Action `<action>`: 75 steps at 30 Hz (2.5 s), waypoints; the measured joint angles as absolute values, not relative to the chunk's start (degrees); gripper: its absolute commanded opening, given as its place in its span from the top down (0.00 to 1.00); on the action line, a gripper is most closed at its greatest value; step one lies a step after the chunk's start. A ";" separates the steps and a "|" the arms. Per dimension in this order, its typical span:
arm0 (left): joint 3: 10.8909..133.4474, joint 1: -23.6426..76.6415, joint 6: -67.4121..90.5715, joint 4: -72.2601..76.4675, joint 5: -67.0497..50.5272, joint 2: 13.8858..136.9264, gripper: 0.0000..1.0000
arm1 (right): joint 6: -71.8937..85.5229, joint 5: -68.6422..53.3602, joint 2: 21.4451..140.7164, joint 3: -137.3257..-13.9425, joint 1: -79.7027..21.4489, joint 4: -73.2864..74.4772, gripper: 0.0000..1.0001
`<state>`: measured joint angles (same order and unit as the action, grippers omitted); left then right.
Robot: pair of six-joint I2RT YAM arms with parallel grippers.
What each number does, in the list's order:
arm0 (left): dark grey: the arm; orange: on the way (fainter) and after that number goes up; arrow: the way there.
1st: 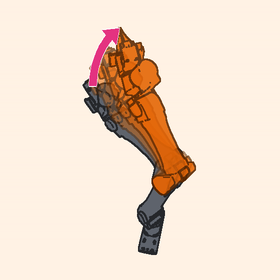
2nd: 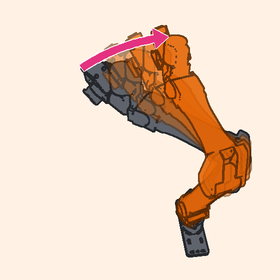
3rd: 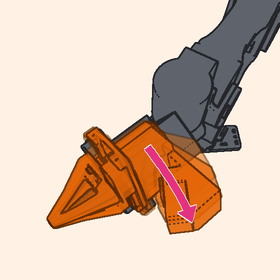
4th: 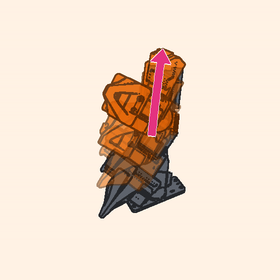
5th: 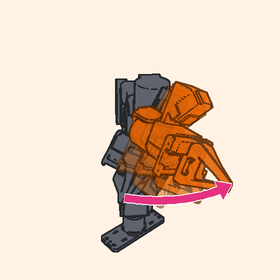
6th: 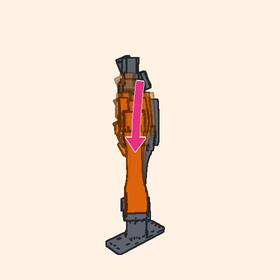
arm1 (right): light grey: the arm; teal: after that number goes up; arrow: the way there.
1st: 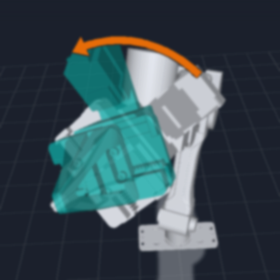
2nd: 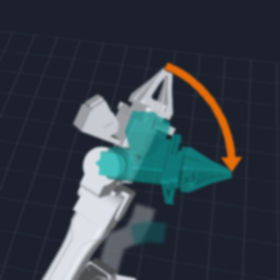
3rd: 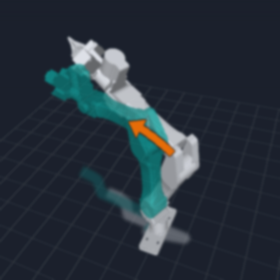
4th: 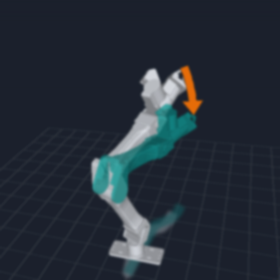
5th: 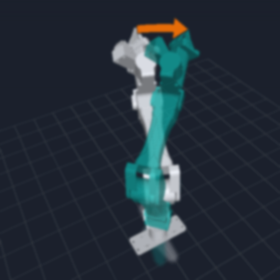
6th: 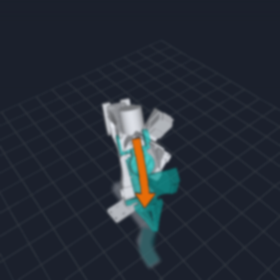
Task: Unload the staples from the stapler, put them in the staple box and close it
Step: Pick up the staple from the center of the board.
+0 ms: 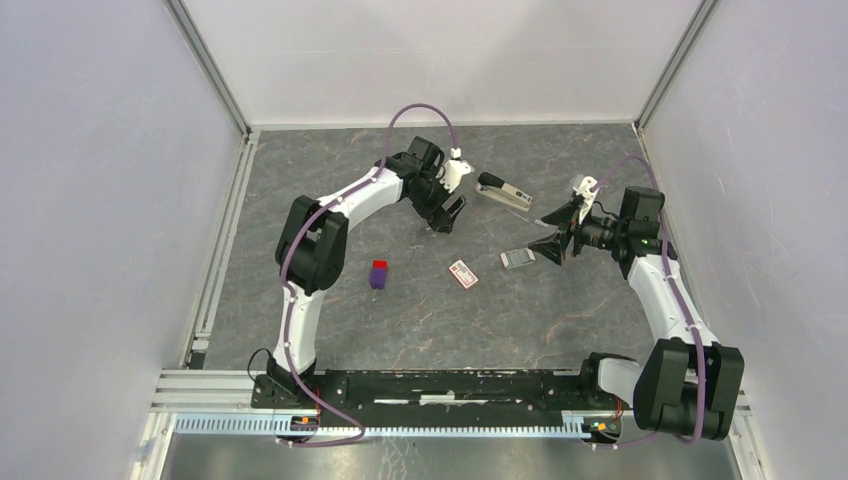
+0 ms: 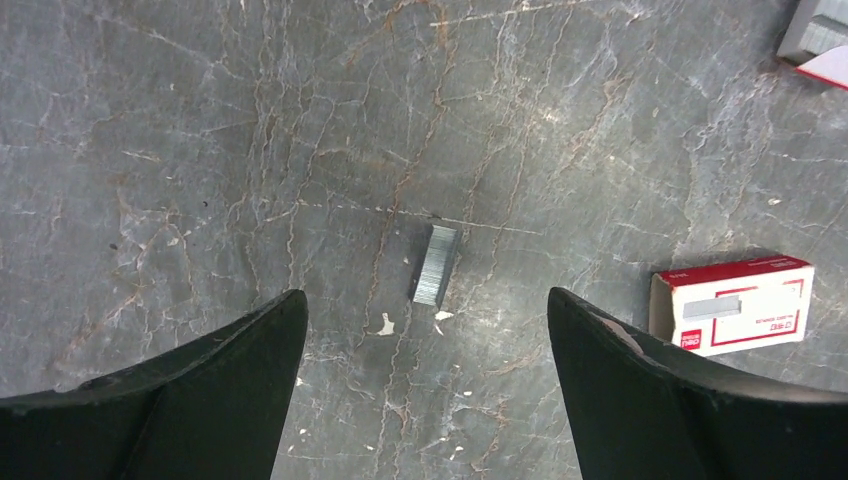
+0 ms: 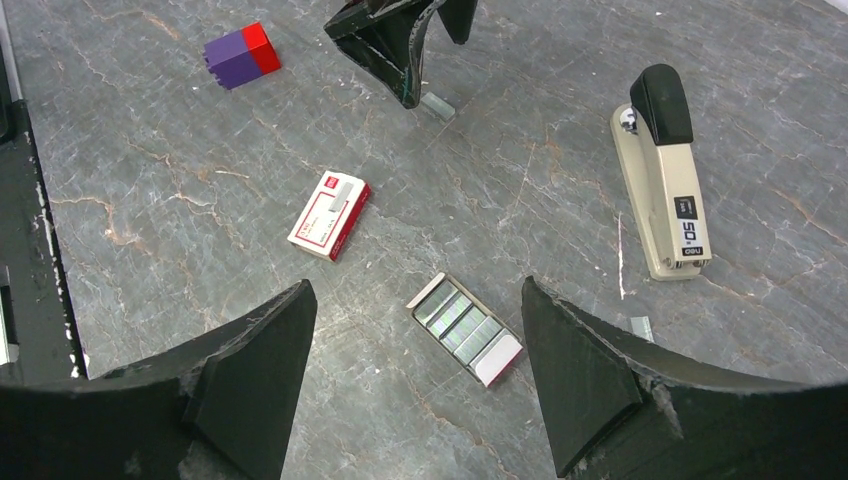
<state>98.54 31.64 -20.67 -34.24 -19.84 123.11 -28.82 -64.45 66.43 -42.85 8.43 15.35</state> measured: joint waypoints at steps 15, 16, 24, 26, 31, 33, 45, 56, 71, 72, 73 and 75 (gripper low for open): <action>102.72 34.04 -24.10 -37.43 -17.87 127.92 0.26 | -29.43 -64.45 67.96 -42.85 8.45 15.62 0.19; 103.15 34.28 -24.18 -37.71 -17.65 128.25 0.27 | -29.45 -64.45 68.01 -42.85 8.45 15.68 0.19; 105.71 34.96 -25.04 -39.46 -16.27 130.26 0.38 | -29.65 -64.45 68.01 -42.85 8.69 16.01 0.19; 106.15 34.96 -25.21 -39.99 -16.01 130.67 0.39 | -29.71 -64.45 68.01 -42.87 8.69 16.01 0.19; 106.78 34.96 -25.65 -40.64 -15.25 131.33 0.44 | -29.82 -64.45 68.01 -42.87 8.69 16.03 0.19; 107.00 34.96 -25.85 -40.60 -14.98 131.50 0.44 | -29.82 -64.45 68.01 -42.87 8.69 16.01 0.19; 107.20 36.51 -26.41 -40.64 -10.68 131.63 0.49 | -29.85 -64.45 68.01 -42.87 8.69 16.05 0.19; 107.28 37.69 -26.85 -40.64 -8.62 131.63 0.53 | -29.87 -64.47 68.03 -42.87 8.71 16.45 0.19; 107.28 37.74 -27.77 -40.86 -8.01 131.63 0.60 | -29.89 -64.58 68.01 -42.87 8.84 16.82 0.19; 107.28 37.74 -27.83 -40.86 -8.03 131.63 0.60 | -29.89 -64.64 68.01 -42.87 8.86 16.84 0.19; 107.28 37.71 -27.92 -40.88 -8.03 131.63 0.60 | -29.89 -64.66 68.01 -42.87 8.95 16.84 0.19; 107.28 37.67 -28.03 -40.93 -8.05 131.63 0.62 | -29.89 -64.71 68.01 -42.87 9.10 16.84 0.19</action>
